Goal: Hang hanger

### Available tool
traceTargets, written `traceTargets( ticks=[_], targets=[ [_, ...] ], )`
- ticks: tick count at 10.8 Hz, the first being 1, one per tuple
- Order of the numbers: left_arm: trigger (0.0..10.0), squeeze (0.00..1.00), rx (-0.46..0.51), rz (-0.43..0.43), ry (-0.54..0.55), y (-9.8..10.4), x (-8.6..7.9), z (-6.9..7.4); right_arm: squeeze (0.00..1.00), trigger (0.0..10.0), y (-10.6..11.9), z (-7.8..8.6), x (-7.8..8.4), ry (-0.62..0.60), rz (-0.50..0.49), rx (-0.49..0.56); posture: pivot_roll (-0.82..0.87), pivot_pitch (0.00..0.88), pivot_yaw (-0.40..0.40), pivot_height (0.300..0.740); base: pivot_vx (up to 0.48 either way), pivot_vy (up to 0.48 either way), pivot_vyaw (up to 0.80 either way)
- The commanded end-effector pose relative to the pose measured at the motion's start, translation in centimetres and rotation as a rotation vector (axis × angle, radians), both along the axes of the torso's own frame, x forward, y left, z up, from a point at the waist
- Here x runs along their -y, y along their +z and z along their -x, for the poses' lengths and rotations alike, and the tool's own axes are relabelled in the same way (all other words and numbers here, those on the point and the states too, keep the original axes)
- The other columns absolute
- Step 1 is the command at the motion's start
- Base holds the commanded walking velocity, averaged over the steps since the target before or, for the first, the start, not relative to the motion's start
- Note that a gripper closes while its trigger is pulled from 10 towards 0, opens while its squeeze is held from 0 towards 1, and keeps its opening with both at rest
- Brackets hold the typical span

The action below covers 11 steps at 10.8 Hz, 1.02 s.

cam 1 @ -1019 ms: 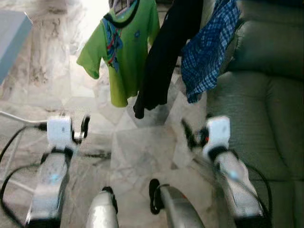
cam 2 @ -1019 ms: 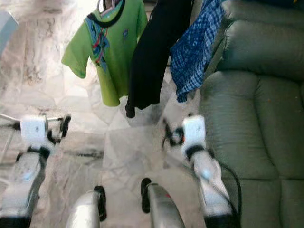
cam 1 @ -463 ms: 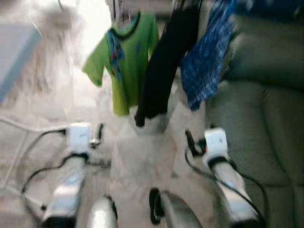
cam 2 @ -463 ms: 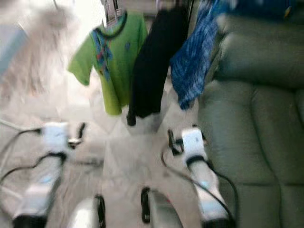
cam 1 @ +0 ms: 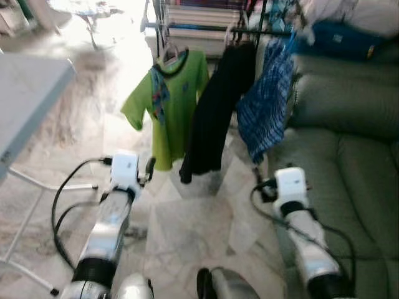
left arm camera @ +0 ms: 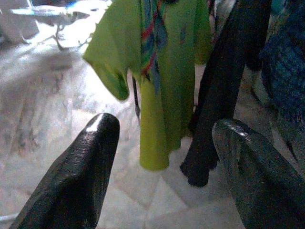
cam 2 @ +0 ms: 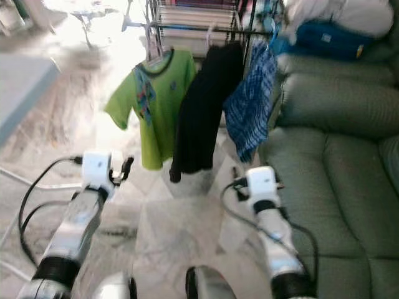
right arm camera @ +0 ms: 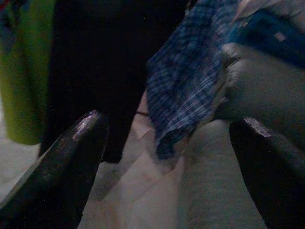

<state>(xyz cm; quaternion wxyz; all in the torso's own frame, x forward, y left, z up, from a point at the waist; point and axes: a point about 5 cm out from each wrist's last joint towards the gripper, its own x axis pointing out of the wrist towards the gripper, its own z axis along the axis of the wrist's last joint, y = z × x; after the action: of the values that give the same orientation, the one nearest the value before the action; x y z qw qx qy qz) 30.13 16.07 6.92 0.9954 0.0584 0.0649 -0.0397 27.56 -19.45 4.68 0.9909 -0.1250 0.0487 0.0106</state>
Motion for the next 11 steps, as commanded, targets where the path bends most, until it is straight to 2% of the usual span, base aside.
traceTargets(
  ticks=[1,3,5,6,8,9,11],
  targets=[
    [10.0,0.00,0.003,-0.014,0.045,-0.1,-0.6,-0.1,0.00,10.0,-0.1,0.1,1.0,-0.037,0.018,0.004,-0.02,0.006,-0.052,0.740,0.000,0.000,0.00],
    [10.0,0.00,0.034,-0.052,0.144,-0.3,-3.2,1.1,0.00,10.0,-0.9,1.5,2.3,-0.108,-0.029,-0.020,-0.03,0.050,-0.020,0.740,0.000,0.000,0.00],
    [10.0,0.00,-0.003,-0.080,0.215,-1.5,-5.6,3.0,0.00,10.0,-1.8,3.0,2.2,-0.134,-0.056,-0.026,-0.03,0.070,0.000,0.740,0.000,0.000,0.00],
    [10.0,0.00,-0.008,-0.082,0.217,-1.6,-5.7,3.3,0.00,10.0,-1.9,3.1,1.9,-0.133,-0.067,-0.026,-0.02,0.076,0.000,0.740,0.000,0.000,0.00],
    [10.0,0.00,-0.014,-0.109,0.234,-2.2,-6.1,4.6,0.00,10.0,-0.8,2.9,1.0,-0.110,-0.183,0.030,0.00,0.067,0.000,0.740,0.000,0.000,0.00],
    [10.0,0.00,-0.027,-0.119,0.235,-2.5,-6.3,5.2,0.00,10.0,-0.6,3.1,1.0,-0.104,-0.185,0.036,0.01,0.061,0.010,0.740,0.000,0.000,0.00],
    [10.0,0.00,-0.046,-0.136,0.208,-2.7,-6.5,5.9,0.00,10.0,-1.9,4.0,2.0,-0.176,-0.193,-0.010,0.02,0.073,0.029,0.740,0.000,0.000,0.00]
  ],
)
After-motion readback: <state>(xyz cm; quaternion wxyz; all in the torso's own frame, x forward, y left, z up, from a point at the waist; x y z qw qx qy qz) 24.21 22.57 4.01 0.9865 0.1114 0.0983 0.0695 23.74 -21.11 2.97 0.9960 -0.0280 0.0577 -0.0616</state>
